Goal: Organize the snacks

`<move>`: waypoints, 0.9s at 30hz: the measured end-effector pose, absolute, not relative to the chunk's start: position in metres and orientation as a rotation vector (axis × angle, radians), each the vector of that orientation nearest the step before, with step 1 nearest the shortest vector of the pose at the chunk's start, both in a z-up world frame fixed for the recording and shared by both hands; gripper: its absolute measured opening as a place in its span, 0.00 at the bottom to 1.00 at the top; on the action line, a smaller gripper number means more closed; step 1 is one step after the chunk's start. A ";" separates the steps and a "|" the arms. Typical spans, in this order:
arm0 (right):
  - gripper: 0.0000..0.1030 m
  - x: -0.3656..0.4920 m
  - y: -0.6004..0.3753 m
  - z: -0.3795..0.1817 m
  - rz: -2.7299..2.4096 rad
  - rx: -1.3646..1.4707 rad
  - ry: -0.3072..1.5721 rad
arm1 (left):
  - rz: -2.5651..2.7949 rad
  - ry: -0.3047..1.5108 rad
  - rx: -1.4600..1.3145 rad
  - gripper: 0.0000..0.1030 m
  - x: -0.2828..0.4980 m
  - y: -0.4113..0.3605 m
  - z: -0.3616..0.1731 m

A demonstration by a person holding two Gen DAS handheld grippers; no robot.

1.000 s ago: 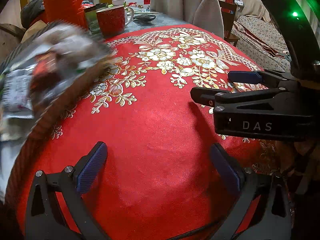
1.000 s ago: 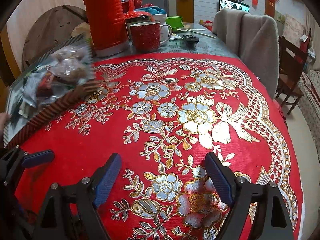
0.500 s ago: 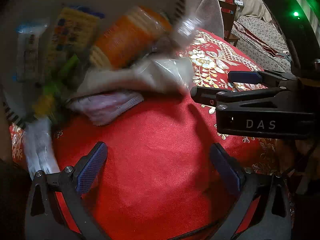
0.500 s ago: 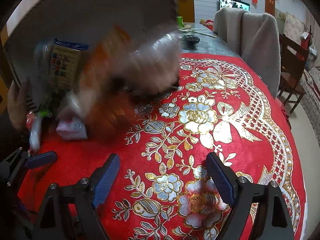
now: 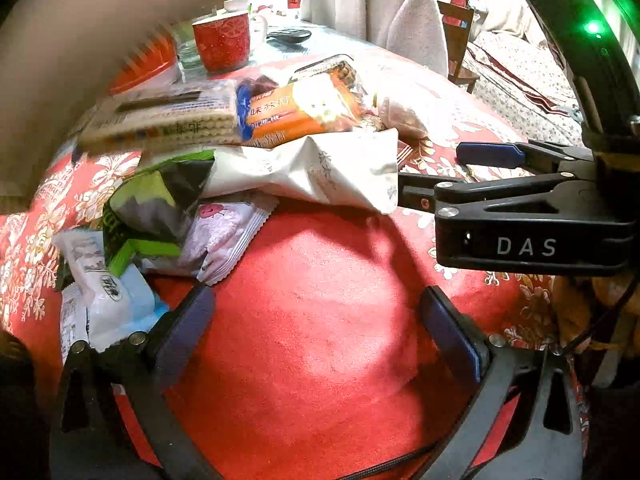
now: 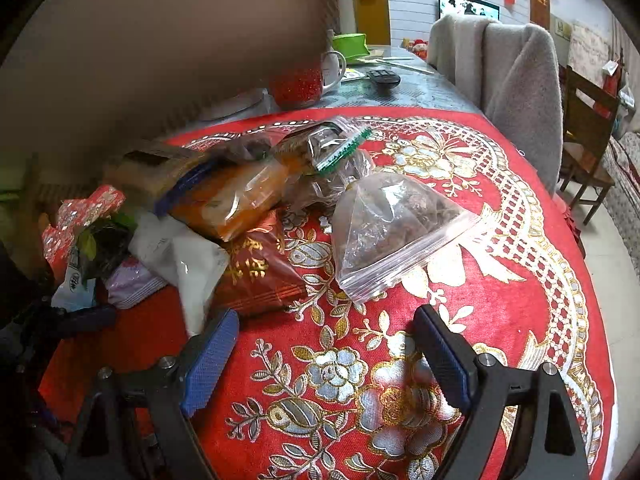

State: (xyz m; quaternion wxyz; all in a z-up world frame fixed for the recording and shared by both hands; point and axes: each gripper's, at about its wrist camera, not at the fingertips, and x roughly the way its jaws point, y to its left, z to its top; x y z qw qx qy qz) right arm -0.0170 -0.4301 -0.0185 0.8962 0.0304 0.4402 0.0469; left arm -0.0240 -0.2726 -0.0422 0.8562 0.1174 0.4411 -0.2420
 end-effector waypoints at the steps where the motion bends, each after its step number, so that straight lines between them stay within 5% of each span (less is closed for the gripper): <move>1: 0.85 -0.017 -0.430 -0.018 0.097 0.063 0.912 | -0.508 0.927 0.247 1.00 -0.024 -0.273 -0.042; 27: 0.87 -0.015 -0.428 -0.020 0.094 0.049 0.917 | -0.509 0.928 0.246 1.00 -0.025 -0.273 -0.042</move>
